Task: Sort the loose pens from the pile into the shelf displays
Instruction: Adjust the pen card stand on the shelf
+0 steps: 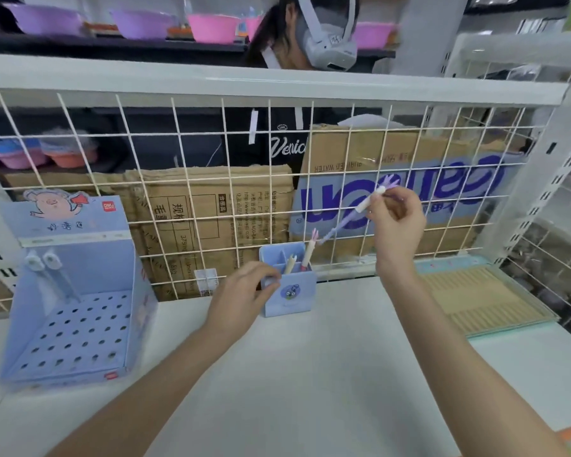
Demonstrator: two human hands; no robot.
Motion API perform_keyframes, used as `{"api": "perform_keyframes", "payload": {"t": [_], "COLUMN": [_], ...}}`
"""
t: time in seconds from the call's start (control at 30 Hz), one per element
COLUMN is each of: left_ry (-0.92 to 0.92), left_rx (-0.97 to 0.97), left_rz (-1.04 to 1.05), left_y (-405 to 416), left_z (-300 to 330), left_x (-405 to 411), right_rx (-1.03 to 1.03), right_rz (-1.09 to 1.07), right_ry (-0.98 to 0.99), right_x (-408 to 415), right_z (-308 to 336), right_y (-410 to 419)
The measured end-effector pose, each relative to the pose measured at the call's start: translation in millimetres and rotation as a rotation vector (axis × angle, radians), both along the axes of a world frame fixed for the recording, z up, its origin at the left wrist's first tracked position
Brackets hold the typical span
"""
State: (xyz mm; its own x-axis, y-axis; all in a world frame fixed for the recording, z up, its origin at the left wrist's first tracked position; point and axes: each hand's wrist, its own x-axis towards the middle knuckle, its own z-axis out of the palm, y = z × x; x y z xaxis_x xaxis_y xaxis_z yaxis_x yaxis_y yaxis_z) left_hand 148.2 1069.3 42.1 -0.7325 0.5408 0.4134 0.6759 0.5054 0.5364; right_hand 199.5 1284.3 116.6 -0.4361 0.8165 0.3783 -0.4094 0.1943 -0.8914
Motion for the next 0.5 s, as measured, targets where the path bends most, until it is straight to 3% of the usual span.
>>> {"api": "perform_keyframes", "payload": {"t": [0.17, 0.5], "left_ry": [-0.039, -0.012], "left_rx": [0.058, 0.116], "left_rz": [0.009, 0.033], "left_y": [2, 3], "left_z": [1, -9], "left_x": [-5, -8], "right_rx": [0.005, 0.297], "right_rz": [0.138, 0.378], "right_ry": [-0.084, -0.472], "right_x": [-18, -35], "right_z": [-16, -45], "right_y": [-7, -7]}}
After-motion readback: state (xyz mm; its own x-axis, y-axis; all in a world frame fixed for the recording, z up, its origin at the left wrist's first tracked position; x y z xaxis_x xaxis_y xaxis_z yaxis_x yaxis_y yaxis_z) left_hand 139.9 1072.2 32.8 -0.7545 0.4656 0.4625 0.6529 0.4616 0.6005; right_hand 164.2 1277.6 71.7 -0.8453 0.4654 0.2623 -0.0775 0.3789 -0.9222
